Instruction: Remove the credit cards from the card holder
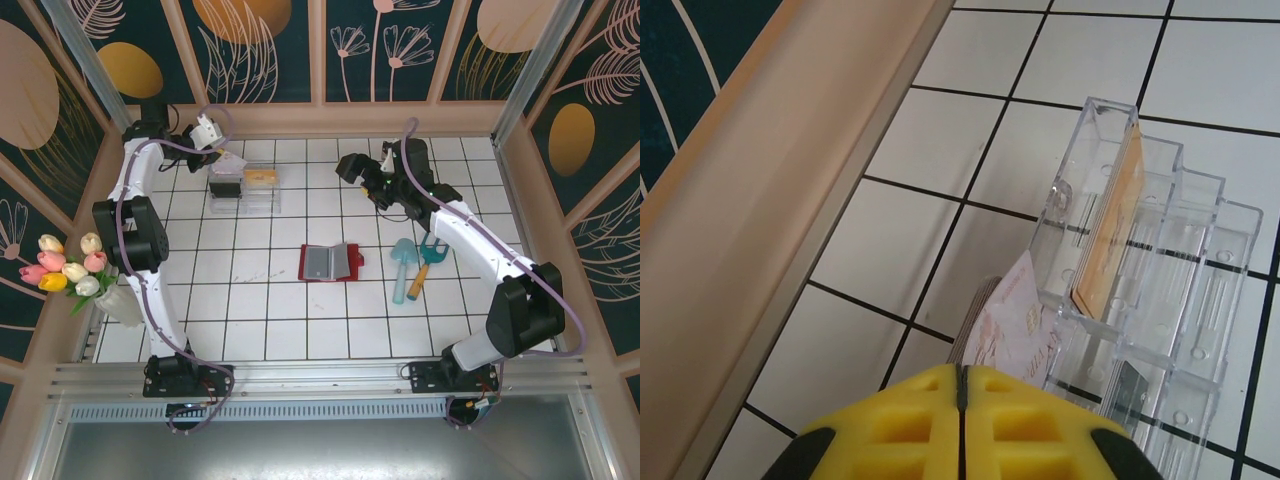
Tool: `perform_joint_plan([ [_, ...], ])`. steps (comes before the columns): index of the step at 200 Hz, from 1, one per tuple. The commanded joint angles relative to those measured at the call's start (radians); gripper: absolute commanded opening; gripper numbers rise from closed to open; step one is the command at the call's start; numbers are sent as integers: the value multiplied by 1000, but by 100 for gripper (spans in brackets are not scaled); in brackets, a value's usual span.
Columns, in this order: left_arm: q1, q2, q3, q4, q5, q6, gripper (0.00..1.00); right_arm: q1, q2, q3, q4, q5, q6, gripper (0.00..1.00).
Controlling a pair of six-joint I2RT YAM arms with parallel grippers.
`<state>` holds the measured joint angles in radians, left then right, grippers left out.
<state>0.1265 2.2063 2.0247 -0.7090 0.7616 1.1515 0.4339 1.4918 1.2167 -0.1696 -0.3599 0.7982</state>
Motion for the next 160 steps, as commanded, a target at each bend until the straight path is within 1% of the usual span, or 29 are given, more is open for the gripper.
perform_joint_plan([
  [1, -1, 5, -67, 90, -14, -19, 10, 9, 19, 21, 4, -6, 16, 99],
  [16, -1, -9, -103, 139, -40, -24, 11, 9, 20, 21, 4, -5, 17, 99],
  [33, -1, -16, -118, 155, -58, -11, 13, 9, 23, 22, 11, -11, 22, 99],
  [61, -1, -26, -140, 203, -67, -25, 17, 9, 27, 20, 45, -33, 39, 99],
  [88, -1, -40, -164, 271, -67, -49, 17, 9, 32, 21, 45, -34, 42, 99],
  [107, -1, -45, -173, 287, -73, -54, 18, 8, 34, 21, 45, -34, 42, 99],
  [130, -1, -55, -185, 287, -86, -54, 27, 8, 34, 20, 45, -33, 40, 99],
  [160, -1, -92, -206, 292, -90, -62, 43, 8, 36, 13, 47, -36, 36, 99],
])
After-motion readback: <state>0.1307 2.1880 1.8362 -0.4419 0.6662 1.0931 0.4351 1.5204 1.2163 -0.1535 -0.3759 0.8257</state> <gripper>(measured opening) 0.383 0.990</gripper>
